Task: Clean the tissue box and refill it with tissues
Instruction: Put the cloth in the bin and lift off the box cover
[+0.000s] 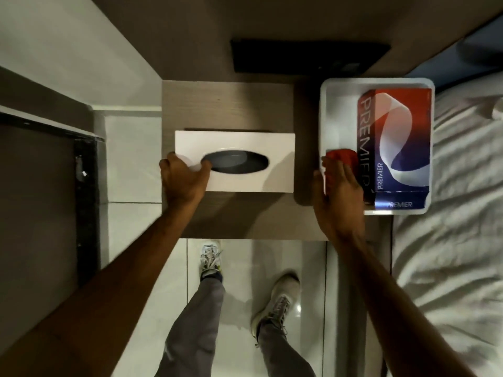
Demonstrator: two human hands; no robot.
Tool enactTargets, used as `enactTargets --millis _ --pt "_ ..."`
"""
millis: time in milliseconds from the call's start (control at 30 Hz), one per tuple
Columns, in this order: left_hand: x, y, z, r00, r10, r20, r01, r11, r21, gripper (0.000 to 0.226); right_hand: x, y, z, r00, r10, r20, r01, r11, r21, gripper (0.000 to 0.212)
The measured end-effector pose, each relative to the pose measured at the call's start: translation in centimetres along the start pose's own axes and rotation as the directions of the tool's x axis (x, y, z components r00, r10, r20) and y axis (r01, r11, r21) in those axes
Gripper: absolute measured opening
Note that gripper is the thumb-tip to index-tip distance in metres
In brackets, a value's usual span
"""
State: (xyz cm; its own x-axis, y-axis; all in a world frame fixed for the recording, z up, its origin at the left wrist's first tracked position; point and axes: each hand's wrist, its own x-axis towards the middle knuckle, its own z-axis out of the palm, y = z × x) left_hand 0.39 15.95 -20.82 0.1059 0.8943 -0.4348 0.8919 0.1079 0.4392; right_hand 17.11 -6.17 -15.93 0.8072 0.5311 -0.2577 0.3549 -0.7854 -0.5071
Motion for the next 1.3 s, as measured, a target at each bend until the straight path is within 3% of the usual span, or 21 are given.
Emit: enactTargets --millis 67,167,267,367,633,1300 --pt "0.3 0.2 -0.4 1.0 -0.015 0.006 0.015 1.0 0.027 0.078 0.8 -3.0 2.5 0.994 0.077 0.072 -0.085 0.991 0.104 0.049" --pt "0.4 0.6 -0.8 1.0 -0.021 0.008 0.02 0.999 0.05 0.075 2.3 -5.6 6.0 0.916 0.338 0.216 -0.373 0.917 0.144 0.087" --pt "0.5 0.9 -0.9 0.999 -0.034 0.012 0.033 0.998 0.059 0.074 3.7 -6.1 7.8 0.854 0.475 0.214 -0.506 0.852 0.13 0.106" --pt "0.4 1.2 -1.0 0.999 -0.048 0.01 0.047 0.997 0.059 0.073 4.8 -5.9 8.4 0.809 0.544 0.222 -0.579 0.802 0.145 0.11" --pt "0.5 1.5 -1.4 0.998 -0.002 0.055 -0.001 0.999 0.046 0.07 4.3 -6.1 8.1 0.87 0.489 0.063 -0.493 0.858 0.145 0.083" --pt "1.2 1.4 -1.6 0.993 0.002 0.115 -0.014 0.995 0.103 0.075 4.7 -6.6 7.6 0.861 0.502 0.082 -0.508 0.843 0.174 0.076"
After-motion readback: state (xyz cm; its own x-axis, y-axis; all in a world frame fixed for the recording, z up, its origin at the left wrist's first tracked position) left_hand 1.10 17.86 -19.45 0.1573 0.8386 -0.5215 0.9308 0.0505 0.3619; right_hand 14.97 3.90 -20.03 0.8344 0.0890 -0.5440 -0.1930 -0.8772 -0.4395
